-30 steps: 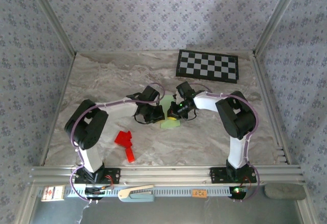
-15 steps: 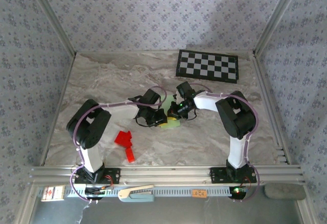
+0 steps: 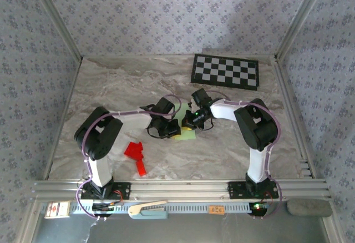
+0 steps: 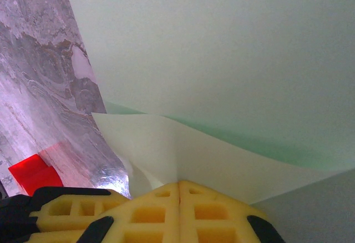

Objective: Fold a paper plane with a square sheet of paper (pick it up from the middle)
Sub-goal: Fold the triangle a second time at the center of the table.

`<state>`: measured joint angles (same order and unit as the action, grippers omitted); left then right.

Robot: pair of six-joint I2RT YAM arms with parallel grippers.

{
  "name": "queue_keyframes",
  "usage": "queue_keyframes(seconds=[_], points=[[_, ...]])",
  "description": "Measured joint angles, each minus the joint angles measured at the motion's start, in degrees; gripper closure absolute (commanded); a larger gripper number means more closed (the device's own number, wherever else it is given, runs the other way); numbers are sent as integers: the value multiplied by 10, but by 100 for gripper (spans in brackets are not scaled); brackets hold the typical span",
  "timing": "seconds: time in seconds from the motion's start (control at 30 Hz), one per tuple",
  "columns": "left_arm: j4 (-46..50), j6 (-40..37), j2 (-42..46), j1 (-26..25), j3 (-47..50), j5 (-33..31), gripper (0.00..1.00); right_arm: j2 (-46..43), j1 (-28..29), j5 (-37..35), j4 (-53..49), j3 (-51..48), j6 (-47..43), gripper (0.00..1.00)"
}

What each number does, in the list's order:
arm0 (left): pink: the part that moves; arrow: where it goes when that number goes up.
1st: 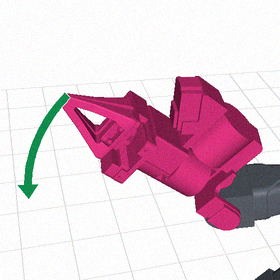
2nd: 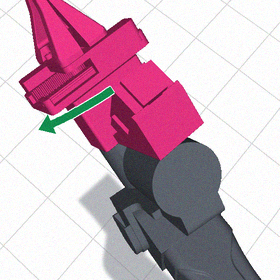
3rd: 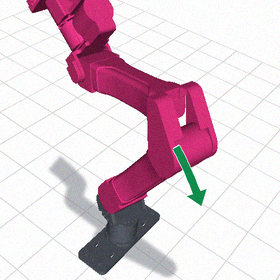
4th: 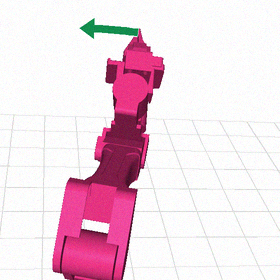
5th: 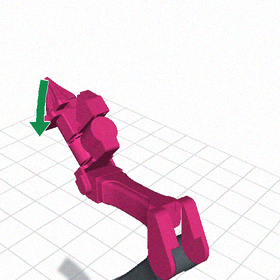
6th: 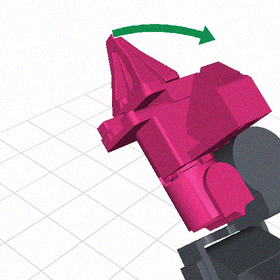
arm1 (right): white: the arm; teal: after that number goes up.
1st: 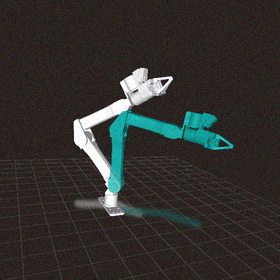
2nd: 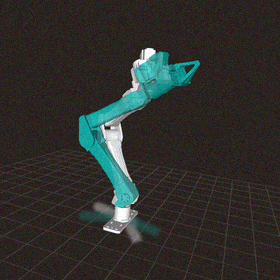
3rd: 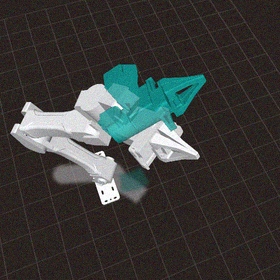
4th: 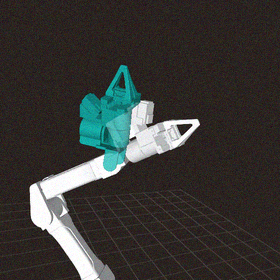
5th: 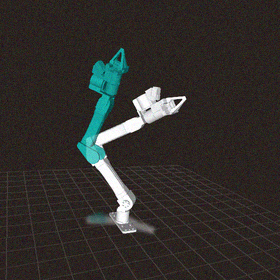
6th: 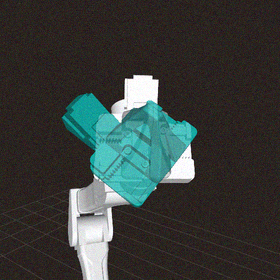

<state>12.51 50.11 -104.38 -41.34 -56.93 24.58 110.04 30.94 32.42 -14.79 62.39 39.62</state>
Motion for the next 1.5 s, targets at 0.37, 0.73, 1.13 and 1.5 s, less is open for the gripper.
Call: queue_keyframes(seconds=[0.37, 0.73, 1.13, 1.5], points=[[-9, -23, 4, 0, 12, -2, 92, 3, -4, 9, 0, 0, 0, 95], [9, -50, 45, 1, 51, -8, 93, 8, -11, 26, 0, 0, 0, 95], [9, -15, 85, 5, 36, -15, 91, 9, -12, 30, 2, 0, 0, 95], [-5, 0, 19, 5, 13, -22, 96, 9, -12, 34, 4, 0, 0, 95]])
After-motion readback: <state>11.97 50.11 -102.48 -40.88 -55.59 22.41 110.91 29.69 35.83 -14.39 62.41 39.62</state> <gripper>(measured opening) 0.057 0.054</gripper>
